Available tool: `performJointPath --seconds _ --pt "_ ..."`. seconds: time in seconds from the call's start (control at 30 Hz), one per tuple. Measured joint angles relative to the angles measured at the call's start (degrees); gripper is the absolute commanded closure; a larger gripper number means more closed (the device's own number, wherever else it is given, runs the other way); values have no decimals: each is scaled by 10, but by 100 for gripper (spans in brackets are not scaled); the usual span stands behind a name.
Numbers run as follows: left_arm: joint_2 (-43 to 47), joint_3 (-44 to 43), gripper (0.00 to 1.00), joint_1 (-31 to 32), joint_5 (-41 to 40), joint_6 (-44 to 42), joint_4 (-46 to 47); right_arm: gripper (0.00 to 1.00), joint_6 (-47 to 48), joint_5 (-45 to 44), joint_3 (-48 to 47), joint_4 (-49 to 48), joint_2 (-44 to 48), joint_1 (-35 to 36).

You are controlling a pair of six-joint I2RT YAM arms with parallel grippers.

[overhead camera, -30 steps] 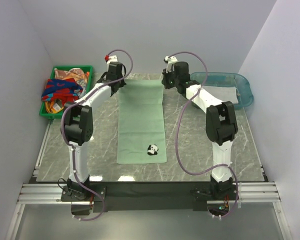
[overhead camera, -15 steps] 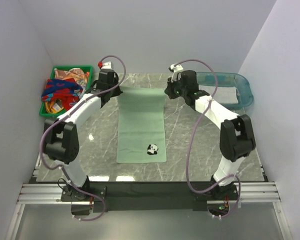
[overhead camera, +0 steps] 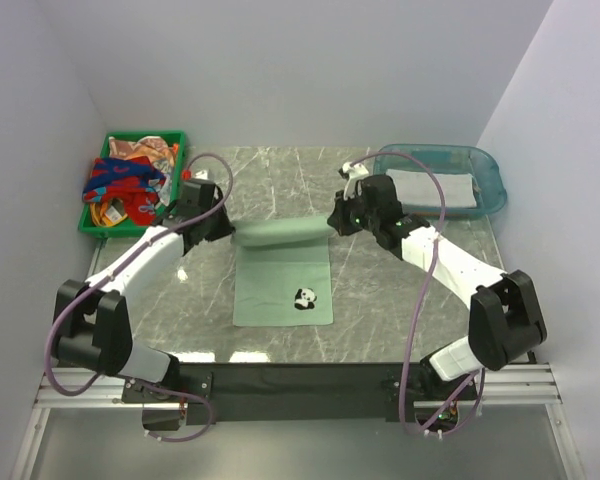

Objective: Fold and stack the towels
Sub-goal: Fold the towel

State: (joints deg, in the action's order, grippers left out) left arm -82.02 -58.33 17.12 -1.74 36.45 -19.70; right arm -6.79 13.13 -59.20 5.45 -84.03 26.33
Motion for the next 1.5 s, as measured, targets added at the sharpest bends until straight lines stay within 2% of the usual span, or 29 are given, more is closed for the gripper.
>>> performJointPath --seconds 0.17,0.53,0.9,1.5 --pt "21 48 99 1 19 13 -11 100 -29 0 48 12 21 13" --pt "54 17 99 1 26 17 -54 100 -59 -15 56 49 66 20" --pt "84 26 99 2 33 20 -73 100 -87 -15 72 60 92 25" --pt "103 154 99 3 67 39 -41 100 -148 -4 169 19 87 43"
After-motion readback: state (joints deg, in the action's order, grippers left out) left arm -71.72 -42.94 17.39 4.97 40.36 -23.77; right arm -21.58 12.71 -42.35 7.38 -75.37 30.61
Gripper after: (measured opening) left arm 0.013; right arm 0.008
